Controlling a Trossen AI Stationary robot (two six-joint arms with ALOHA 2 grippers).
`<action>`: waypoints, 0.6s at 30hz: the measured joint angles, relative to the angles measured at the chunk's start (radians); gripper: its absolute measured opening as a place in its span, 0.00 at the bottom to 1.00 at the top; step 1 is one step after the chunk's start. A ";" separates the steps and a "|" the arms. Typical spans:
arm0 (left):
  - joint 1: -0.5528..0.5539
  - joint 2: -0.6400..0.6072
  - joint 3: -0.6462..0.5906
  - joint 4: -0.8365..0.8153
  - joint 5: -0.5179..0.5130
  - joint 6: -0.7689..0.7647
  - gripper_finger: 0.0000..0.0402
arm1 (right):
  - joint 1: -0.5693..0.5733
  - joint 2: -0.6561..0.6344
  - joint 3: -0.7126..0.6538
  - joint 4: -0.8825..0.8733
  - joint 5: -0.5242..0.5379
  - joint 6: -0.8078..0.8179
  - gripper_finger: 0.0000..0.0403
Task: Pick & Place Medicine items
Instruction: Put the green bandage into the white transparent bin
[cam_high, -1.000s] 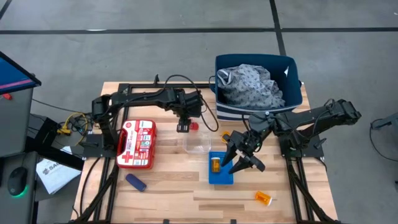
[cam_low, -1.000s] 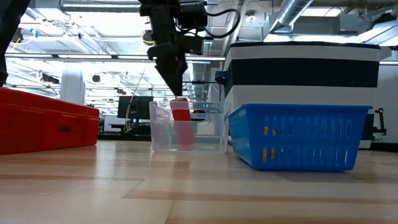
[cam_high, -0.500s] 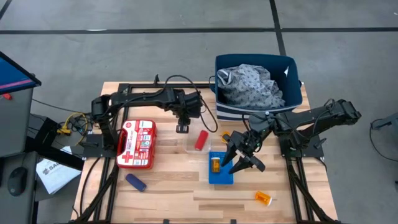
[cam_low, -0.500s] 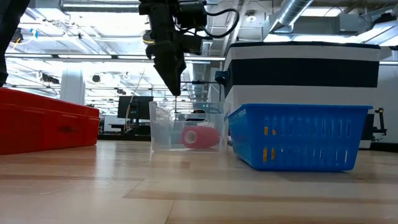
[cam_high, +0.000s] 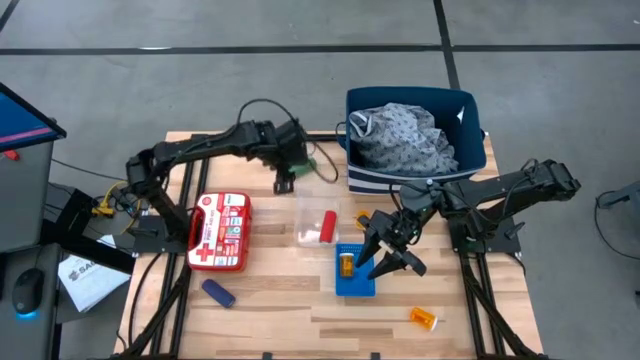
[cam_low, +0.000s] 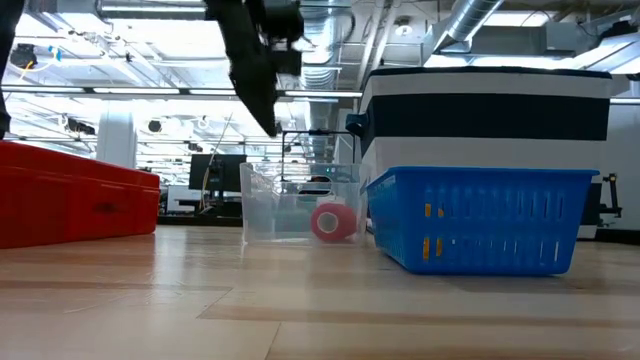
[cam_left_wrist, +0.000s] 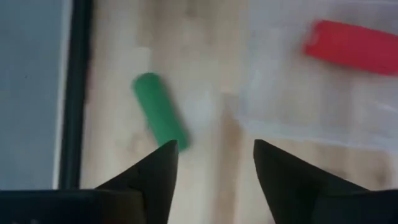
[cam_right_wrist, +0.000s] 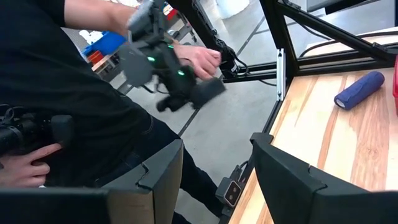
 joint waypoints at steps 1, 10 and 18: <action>0.022 0.014 -0.010 0.013 0.001 0.000 0.53 | 0.002 0.000 0.000 0.000 0.001 0.000 0.47; 0.156 0.174 -0.036 0.125 0.028 -0.001 0.62 | 0.028 0.000 0.000 -0.014 0.023 0.023 0.47; 0.187 0.282 -0.037 0.148 0.017 -0.001 0.55 | 0.027 -0.011 0.000 -0.041 0.023 0.027 0.47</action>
